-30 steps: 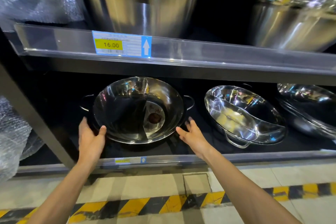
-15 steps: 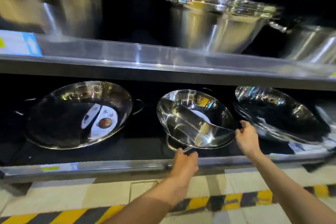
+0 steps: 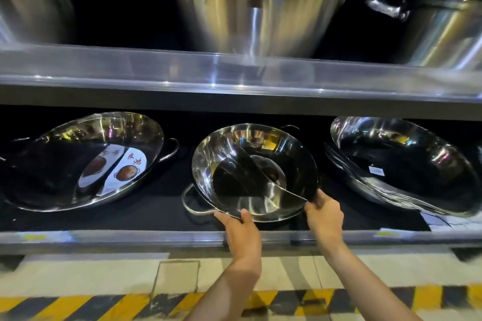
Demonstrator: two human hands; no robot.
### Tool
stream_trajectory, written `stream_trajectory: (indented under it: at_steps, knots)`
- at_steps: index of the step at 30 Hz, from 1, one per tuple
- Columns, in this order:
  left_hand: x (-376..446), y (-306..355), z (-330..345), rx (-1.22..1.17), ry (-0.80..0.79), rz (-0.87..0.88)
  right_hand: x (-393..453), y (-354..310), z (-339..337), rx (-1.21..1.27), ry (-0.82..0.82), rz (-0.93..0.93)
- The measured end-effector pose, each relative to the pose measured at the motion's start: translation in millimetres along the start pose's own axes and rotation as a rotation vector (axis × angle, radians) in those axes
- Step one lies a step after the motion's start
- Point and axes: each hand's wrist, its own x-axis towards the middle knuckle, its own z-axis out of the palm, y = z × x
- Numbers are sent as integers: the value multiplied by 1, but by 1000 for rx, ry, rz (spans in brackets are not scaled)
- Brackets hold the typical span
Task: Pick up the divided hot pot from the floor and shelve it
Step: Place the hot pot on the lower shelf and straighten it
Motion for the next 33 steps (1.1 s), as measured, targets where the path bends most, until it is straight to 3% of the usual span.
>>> stream_trajectory:
  at_steps: [5,11,19,33]
  knots:
    - [14,-4,-15,43,31,96,18,-6,-1,208,-28,99]
    - [38,1,-23,154,25,61,-10,-4,11,200,32,46]
    - [92,23,-64,144,-209,95,22,-4,-2,513,-53,203]
    - [130,52,-72,87,-344,59,10,-6,12,496,-37,186]
